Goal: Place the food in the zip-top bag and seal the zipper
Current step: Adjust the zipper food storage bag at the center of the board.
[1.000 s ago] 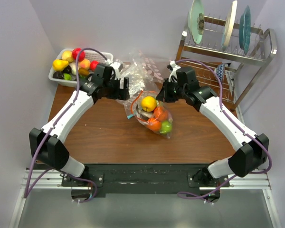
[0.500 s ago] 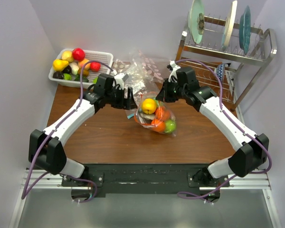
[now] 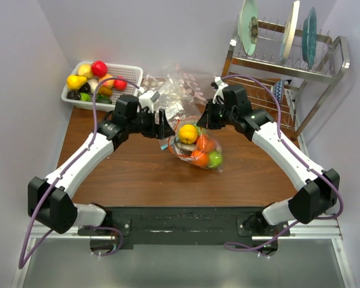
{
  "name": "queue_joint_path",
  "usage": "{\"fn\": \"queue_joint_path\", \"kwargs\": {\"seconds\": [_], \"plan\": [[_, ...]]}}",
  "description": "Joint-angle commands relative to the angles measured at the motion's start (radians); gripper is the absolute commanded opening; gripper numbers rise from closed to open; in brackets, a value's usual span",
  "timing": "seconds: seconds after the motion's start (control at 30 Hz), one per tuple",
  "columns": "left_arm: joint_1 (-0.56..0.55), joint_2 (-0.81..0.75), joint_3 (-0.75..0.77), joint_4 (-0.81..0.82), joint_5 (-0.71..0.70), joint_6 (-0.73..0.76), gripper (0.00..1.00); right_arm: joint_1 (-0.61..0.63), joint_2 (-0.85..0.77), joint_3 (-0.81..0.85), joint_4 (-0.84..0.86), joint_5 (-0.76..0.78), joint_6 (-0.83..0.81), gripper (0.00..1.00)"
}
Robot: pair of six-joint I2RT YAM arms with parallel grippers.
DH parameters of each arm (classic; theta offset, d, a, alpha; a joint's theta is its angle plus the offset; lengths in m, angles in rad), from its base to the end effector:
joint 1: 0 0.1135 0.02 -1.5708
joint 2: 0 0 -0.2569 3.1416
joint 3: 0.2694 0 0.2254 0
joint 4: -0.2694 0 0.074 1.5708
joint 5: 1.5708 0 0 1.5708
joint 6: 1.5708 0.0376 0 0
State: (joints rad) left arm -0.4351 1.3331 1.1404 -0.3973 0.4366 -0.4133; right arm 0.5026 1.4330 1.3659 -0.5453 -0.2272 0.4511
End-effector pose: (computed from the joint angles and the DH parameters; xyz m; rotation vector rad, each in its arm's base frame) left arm 0.2418 -0.1299 0.3203 0.2899 2.2381 -0.9456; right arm 0.2554 0.1500 0.3497 -0.1931 2.2677 0.7721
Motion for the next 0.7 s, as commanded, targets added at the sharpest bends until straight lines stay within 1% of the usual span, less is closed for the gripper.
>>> {"fn": "queue_joint_path", "kwargs": {"seconds": [0.0,0.1,0.2,0.23,0.3,0.33,0.37,0.4,0.43,0.5,0.67], "plan": [[-0.031,-0.006,-0.048,0.069,0.018,-0.044,0.75,-0.006,-0.019,0.010,0.027,-0.018,-0.006,0.00],[-0.059,0.003,-0.057,0.064,-0.045,-0.048,0.75,-0.006,-0.017,0.010,0.027,-0.021,-0.005,0.00],[-0.073,0.021,-0.065,0.069,-0.050,-0.053,0.67,-0.006,-0.019,0.012,0.027,-0.027,-0.003,0.00],[-0.077,0.024,-0.068,0.083,-0.047,-0.058,0.56,-0.006,-0.019,0.010,0.027,-0.027,-0.005,0.00],[-0.086,0.025,-0.068,0.095,-0.041,-0.064,0.43,-0.006,-0.020,0.010,0.024,-0.029,-0.003,0.00],[-0.090,0.021,-0.065,0.106,-0.041,-0.070,0.26,-0.006,-0.020,0.007,0.024,-0.031,-0.005,0.00],[-0.091,0.020,-0.062,0.109,-0.042,-0.073,0.19,-0.006,-0.023,0.007,0.024,-0.032,-0.003,0.00],[-0.091,0.017,-0.059,0.112,-0.044,-0.076,0.09,-0.007,-0.023,0.006,0.024,-0.034,-0.005,0.00],[-0.091,0.017,-0.056,0.114,-0.045,-0.079,0.05,-0.006,-0.023,0.006,0.021,-0.037,-0.005,0.00],[-0.090,0.021,-0.045,0.112,-0.045,-0.079,0.00,-0.006,-0.026,0.006,0.021,-0.040,-0.005,0.00],[-0.091,0.023,-0.027,0.100,-0.053,-0.079,0.00,-0.007,-0.039,0.004,0.013,-0.041,-0.006,0.00]]}}
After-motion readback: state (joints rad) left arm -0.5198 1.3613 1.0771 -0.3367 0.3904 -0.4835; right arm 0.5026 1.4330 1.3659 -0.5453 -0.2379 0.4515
